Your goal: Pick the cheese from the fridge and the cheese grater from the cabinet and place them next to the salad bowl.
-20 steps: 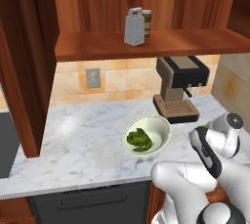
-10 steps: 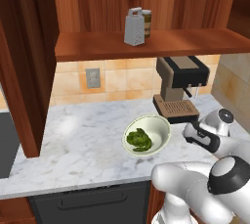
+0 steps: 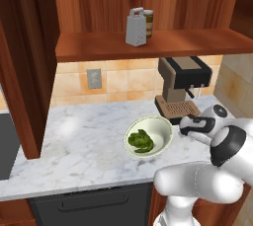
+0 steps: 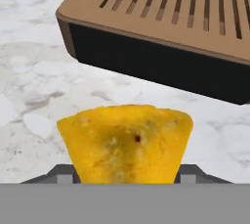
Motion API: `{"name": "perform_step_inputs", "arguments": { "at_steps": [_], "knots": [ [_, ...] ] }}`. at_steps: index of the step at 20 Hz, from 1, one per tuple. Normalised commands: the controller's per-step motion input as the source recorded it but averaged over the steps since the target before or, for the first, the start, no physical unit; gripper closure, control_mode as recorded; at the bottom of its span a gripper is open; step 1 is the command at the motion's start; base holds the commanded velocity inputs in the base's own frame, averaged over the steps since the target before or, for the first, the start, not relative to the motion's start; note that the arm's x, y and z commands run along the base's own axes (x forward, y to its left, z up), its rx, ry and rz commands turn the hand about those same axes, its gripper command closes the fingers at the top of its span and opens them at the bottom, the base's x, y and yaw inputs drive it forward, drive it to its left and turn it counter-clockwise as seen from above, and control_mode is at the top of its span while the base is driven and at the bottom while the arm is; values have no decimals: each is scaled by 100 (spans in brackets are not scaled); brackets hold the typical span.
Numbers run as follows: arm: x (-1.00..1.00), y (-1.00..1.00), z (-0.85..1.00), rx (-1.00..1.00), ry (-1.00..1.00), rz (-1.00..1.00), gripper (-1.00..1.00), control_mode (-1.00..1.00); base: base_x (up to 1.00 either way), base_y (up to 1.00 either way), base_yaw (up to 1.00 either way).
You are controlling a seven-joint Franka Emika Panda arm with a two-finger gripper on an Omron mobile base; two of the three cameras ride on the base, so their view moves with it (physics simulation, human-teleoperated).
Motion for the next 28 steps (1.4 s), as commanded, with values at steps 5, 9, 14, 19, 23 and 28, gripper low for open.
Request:
{"name": "perform_step_inputs", "arguments": {
  "at_steps": [5,9,14,19,23,28],
  "knots": [
    [21,11,-29,0,2,9,100,-100,0,0,0],
    [18,13,-37,-2,5,8,100,-100,0,0,0],
    [11,2,-17,0,3,7,-100,-100,0,0,0],
    [-16,-8,9,0,-1,1,-100,-100,0,0,0],
    [-14,2,48,-2,-2,0,-100,-100,0,0,0],
    [0,13,35,-4,0,0,-100,-100,0,0,0]
  ]
}}
